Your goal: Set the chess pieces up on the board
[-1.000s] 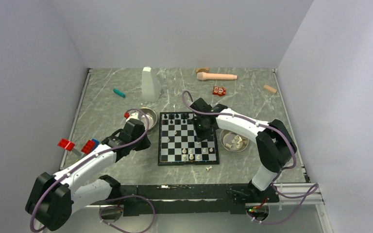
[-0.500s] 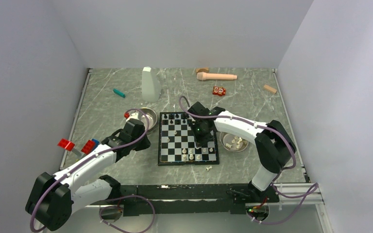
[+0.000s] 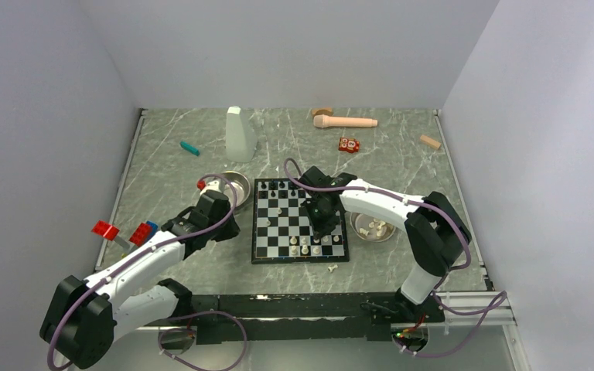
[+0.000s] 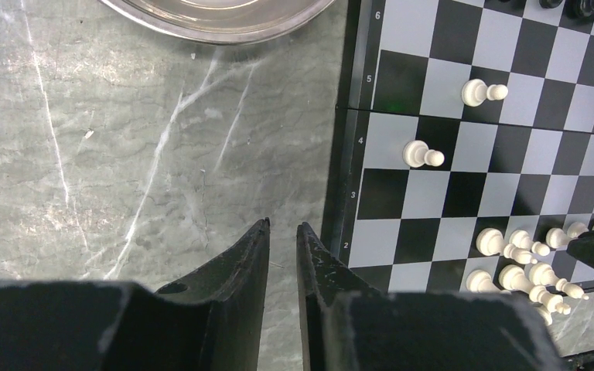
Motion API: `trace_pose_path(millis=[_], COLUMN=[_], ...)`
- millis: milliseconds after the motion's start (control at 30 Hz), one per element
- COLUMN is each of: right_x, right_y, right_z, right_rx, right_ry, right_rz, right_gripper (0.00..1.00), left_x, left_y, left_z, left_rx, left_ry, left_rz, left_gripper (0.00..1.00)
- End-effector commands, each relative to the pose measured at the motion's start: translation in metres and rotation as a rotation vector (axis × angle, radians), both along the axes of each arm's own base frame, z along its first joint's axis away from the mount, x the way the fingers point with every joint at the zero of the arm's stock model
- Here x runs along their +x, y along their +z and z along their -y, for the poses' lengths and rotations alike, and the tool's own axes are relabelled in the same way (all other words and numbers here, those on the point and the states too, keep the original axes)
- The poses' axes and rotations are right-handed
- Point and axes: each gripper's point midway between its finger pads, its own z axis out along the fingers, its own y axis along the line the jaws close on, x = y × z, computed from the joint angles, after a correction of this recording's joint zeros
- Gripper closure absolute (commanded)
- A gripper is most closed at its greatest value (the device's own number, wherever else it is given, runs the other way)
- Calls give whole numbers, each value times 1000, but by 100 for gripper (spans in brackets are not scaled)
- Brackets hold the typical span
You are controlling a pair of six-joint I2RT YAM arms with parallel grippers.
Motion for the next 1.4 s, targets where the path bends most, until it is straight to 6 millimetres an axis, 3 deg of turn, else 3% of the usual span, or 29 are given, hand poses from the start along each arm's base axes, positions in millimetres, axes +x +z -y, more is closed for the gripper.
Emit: trace_pose_path(millis=[0,400,600,1100,1367], right_x=[-2,2,4,35,43], right_y=[8,8,10,56,70], right_z=[-2,-3,-6,-24,-38], right_rx=[14,18,28,81,114], right_ry=[14,2,3,-32,-30], right_rz=[14,30,35,160,157], right_gripper=[84,82,72,66,62], left_x=[4,4,5,7,7], left_y=[5,4,6,9,10], left_z=[-2,-1,0,-3,-13], left_rx=[-8,-9,-12,-5,-9], left_ry=[24,20,21,35,58], left_rz=[22,17,23,32,49], left_gripper=[74,74,73,70,69])
